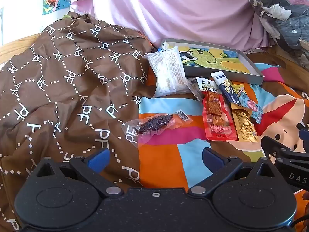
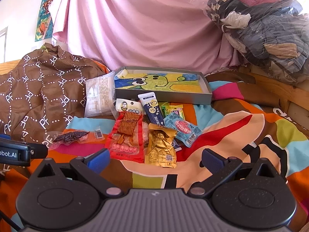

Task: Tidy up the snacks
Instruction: 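Move both tools toward the snack pile in front of the gray tray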

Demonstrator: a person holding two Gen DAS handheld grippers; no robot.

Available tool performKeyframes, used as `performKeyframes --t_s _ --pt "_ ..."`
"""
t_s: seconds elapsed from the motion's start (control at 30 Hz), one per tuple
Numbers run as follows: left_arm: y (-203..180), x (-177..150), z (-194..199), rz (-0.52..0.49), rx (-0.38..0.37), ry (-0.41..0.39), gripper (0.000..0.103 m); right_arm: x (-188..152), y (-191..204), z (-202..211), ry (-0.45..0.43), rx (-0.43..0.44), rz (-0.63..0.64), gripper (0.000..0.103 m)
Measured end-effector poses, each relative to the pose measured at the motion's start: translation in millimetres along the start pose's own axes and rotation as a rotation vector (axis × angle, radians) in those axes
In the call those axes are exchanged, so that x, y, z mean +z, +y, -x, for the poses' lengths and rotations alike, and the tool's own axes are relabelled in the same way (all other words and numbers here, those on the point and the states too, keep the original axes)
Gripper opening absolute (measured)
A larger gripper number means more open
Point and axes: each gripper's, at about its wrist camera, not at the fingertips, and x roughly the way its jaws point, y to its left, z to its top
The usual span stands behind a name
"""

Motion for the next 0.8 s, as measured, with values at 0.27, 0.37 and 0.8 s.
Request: performKeyframes --t_s 0.27,0.37,0.8 --pt "0.0 0.0 -0.1 -0.001 0.001 0.001 0.101 0.9 -0.2 -2.0 0.020 0.009 0.007 0.103" --pt "0.9 1.0 -0.1 0.001 0.008 0.000 0.101 3.0 -0.1 -5.4 0.043 0.029 0.022 0.103" --pt "2.7 19.9 -18.7 -0.096 0.031 0.048 0.101 17.7 5.8 -28.0 0.077 0.165 0.300 0.103"
